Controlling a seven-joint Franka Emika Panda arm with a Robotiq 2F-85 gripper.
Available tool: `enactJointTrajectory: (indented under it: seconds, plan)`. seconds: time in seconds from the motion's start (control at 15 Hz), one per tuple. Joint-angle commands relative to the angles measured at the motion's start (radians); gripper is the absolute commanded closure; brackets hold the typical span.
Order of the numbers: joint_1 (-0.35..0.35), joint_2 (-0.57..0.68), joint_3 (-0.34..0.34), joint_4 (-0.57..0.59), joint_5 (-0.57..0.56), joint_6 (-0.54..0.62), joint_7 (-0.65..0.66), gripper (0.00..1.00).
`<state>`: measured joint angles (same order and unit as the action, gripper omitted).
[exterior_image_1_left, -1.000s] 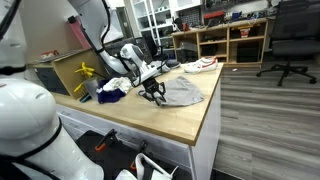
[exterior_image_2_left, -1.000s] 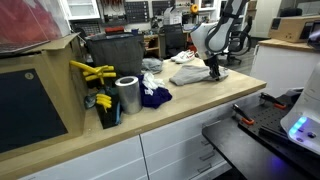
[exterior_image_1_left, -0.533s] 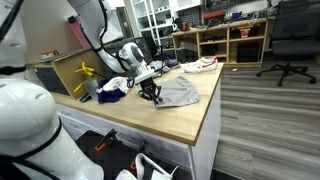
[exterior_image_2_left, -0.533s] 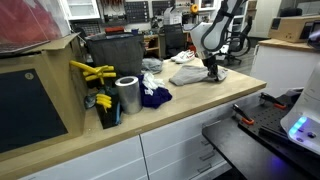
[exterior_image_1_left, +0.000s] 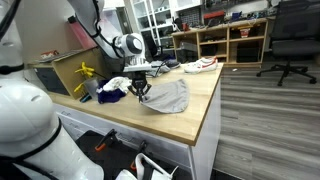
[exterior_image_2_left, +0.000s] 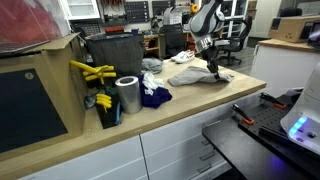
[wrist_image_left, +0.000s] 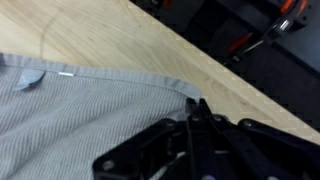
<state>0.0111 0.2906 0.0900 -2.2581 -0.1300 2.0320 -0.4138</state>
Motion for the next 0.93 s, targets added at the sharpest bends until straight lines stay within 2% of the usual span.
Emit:
enactJointTrajectory:
  seconds: [0.0, 0.33, 0.6, 0.67, 0.73, 0.87]
  plan:
    - [-0.032, -0.033, 0.007, 0.081, 0.070, -0.228, -0.149, 0.99]
    - [-0.062, 0.001, -0.005, 0.216, 0.148, -0.509, -0.290, 0.99]
    - [-0.069, 0.021, -0.014, 0.276, 0.195, -0.619, -0.305, 0.99]
    - [-0.069, 0.023, -0.014, 0.282, 0.198, -0.629, -0.302, 0.72]
    - [-0.068, 0.024, -0.014, 0.286, 0.198, -0.632, -0.299, 0.71]
    - [-0.064, 0.023, -0.012, 0.289, 0.188, -0.639, -0.299, 0.57]
